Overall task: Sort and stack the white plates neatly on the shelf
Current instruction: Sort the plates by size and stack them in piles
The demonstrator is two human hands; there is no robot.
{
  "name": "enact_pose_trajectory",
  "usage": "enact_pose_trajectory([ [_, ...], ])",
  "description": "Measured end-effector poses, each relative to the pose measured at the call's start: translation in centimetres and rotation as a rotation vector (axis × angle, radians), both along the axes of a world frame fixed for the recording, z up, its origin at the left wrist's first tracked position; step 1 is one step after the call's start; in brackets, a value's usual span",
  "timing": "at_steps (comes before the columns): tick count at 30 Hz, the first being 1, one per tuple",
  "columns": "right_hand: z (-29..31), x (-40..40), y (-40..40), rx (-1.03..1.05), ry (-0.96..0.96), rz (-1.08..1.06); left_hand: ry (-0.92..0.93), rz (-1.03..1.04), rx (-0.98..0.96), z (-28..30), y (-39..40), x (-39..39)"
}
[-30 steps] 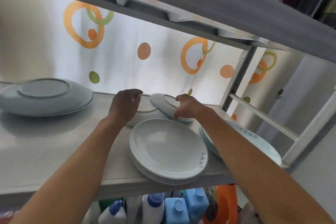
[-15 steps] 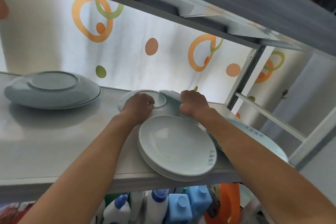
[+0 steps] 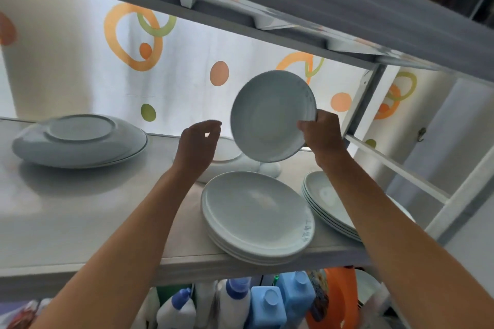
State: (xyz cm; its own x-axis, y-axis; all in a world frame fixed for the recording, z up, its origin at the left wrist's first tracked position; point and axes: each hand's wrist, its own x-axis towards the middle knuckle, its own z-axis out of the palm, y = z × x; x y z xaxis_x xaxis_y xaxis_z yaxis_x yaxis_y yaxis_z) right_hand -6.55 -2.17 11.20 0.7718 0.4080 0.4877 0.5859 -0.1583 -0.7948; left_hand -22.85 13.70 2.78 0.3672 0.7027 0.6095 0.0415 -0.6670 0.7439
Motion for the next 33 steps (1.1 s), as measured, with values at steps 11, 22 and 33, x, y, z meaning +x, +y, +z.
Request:
enact_pose_trajectory([
  [11, -3.1, -1.0, -1.6, 0.18, 0.631, 0.283, -0.095, -0.154, -0.188, 0.2, -0.8, -0.6],
  [22, -2.2, -0.9, -5.1, 0.009, 0.09, 0.148, -0.187, -0.188, -0.035, 1.8, -3.5, -2.1],
  [33, -2.5, -1.9, -8.2, -0.119, 0.097, 0.194, 0.093, -0.174, -0.242, 5.3, -7.6, -6.2],
])
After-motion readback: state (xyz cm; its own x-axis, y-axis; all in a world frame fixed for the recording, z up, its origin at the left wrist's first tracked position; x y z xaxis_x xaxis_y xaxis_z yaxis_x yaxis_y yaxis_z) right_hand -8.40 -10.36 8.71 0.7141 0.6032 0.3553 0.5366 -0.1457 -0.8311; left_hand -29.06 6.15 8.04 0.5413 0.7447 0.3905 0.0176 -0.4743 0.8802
